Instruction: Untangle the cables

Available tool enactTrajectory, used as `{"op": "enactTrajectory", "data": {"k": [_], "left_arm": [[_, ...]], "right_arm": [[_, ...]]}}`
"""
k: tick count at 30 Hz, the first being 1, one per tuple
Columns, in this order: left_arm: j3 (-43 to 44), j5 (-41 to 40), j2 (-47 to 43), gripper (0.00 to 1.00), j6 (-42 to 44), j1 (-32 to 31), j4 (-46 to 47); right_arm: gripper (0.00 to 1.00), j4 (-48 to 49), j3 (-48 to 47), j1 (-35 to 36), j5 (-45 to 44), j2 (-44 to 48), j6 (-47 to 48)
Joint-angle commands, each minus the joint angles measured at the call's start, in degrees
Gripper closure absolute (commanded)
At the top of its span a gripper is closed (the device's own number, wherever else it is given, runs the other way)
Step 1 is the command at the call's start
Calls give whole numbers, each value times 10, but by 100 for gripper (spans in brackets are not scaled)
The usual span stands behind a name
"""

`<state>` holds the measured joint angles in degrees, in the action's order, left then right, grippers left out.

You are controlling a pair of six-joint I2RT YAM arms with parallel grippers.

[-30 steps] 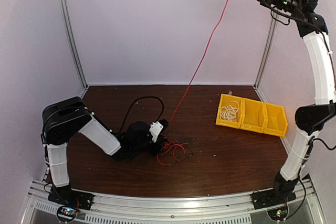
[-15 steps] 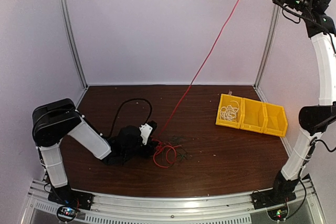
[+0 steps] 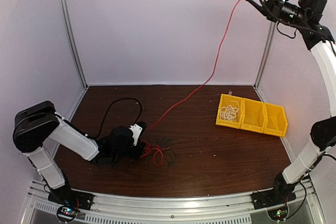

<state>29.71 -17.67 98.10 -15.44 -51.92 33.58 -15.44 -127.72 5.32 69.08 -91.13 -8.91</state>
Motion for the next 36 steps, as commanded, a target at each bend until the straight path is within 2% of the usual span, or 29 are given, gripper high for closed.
{"op": "enactTrajectory", "data": {"k": [1, 6, 9, 10, 12, 13, 16, 18, 22, 26, 29, 32, 36], "left_arm": [[-6, -42, -91, 70, 11, 4, -61], [-2, -57, -148, 74, 43, 4, -105], [-14, -42, -171, 77, 58, 5, -96], [-17, -33, -177, 79, 62, 4, -89], [-20, -6, -182, 83, 72, 4, -71], [-19, 3, -182, 84, 74, 4, -64], [1, 10, -168, 85, 75, 4, -67], [14, 8, -160, 81, 67, 4, -70], [35, -12, -147, 73, 25, 6, -94], [13, -3, -177, 64, -28, 10, -82], [-4, -9, -201, 63, -46, 11, -86], [-23, -21, -226, 63, -56, 11, -91], [-47, -26, -252, 62, -61, 12, -84]], "right_arm": [[100, -124, 196, 37, -78, 45, 191], [100, -166, 478, 55, -164, 110, 324], [100, -162, 606, 68, -219, 131, 375], [97, -160, 633, 72, -232, 134, 386], [79, -161, 656, 81, -258, 133, 400], [73, -162, 655, 87, -264, 132, 404], [60, -178, 610, 125, -293, 111, 412], [54, -185, 574, 155, -304, 87, 415], [53, -161, 516, 225, -344, 6, 416], [56, -164, 403, 235, -315, -117, 410], [61, -235, 290, 245, -287, -224, 429], [61, -287, 208, 267, -287, -301, 440], [59, -295, 149, 290, -306, -362, 422]]}}
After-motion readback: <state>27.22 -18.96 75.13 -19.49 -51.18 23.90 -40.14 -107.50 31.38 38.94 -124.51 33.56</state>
